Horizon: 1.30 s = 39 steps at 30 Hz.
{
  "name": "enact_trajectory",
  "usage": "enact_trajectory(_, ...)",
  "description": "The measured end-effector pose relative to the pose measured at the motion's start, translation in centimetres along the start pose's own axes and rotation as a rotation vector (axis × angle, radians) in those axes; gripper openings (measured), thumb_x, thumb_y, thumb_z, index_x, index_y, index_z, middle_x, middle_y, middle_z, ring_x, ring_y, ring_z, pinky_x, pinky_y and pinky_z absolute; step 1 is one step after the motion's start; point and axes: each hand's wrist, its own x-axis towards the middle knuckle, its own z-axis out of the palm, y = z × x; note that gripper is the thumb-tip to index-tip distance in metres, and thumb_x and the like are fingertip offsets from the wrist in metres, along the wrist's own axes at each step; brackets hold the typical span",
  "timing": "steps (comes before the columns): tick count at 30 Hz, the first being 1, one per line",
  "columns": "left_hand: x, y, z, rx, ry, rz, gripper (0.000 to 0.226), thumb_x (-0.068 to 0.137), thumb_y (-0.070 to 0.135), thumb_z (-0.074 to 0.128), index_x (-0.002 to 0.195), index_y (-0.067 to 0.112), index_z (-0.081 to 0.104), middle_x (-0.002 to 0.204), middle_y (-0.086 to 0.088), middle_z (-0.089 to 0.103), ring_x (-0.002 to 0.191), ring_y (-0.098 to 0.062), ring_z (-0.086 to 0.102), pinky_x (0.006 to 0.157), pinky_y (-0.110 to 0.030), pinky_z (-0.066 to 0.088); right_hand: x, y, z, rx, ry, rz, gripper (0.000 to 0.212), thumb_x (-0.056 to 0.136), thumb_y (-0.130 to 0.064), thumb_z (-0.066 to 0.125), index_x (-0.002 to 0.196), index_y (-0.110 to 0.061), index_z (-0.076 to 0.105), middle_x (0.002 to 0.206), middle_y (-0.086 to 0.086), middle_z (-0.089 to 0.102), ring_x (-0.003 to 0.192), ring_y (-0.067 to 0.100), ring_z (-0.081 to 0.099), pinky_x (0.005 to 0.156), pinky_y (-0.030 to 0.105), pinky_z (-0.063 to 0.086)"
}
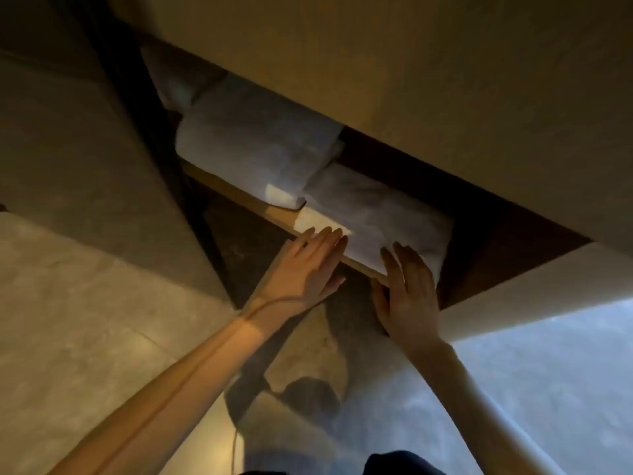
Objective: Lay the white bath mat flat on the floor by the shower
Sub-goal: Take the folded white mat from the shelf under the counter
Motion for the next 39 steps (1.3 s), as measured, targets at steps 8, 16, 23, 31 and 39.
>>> enact_trajectory(8,1.6,-0.8,4.2,-0.007,-0.026,0.086,0.076,0.078,0.041,0.068,0.139,0.008,0.038,0.142,-0.014,0.045,0.132,-0.027,0.038,0.110,-0.040,0.024,0.4,2.5,3.2,-0.151,-0.020,-0.020,0.058,0.084,-0.031,0.061,0.134,-0.006,0.043,0.134,0.021,0.050,0.128,0.033,0.039,0.108,0.047,0.031)
enact_trajectory(16,3.3,-2.7,4.7,0.116,-0.025,0.144,0.074,0.084,0.042,0.061,0.142,0.005,0.034,0.146,-0.015,0.040,0.137,-0.028,0.033,0.116,-0.043,0.015,0.7,3.7,4.9,-0.219,-0.061,-0.036,0.057,0.084,-0.027,0.057,0.134,-0.004,0.043,0.135,0.018,0.052,0.124,0.033,0.049,0.109,0.042,0.029)
enact_trajectory(23,3.5,-3.0,4.4,0.091,-0.022,0.210,0.058,0.082,0.010,0.061,0.137,0.008,0.044,0.139,-0.016,0.049,0.128,-0.031,0.046,0.109,-0.043,0.031,0.7,4.2,4.3,-0.168,0.015,-0.124,0.038,0.085,-0.026,0.062,0.120,-0.011,0.060,0.121,0.014,0.064,0.112,0.029,0.060,0.092,0.041,0.049)
enact_trajectory(31,2.6,-2.9,3.7,0.115,-0.011,0.240,0.050,0.084,0.004,0.053,0.134,0.012,0.049,0.136,-0.011,0.053,0.125,-0.028,0.051,0.104,-0.042,0.037,0.3,3.6,2.9,-0.132,0.073,-0.219,0.022,0.084,-0.022,0.060,0.100,-0.012,0.071,0.104,0.011,0.072,0.097,0.028,0.067,0.081,0.038,0.053)
enact_trajectory(39,-2.7,-2.5,2.8,0.092,0.082,0.289,0.044,0.097,0.005,0.030,0.136,0.012,0.047,0.139,-0.009,0.050,0.128,-0.026,0.047,0.107,-0.041,0.033,-4.2,1.3,1.5,-0.038,0.160,-0.248,0.019,0.083,-0.022,0.067,0.099,-0.013,0.073,0.107,0.006,0.071,0.102,0.025,0.062,0.084,0.037,0.047)
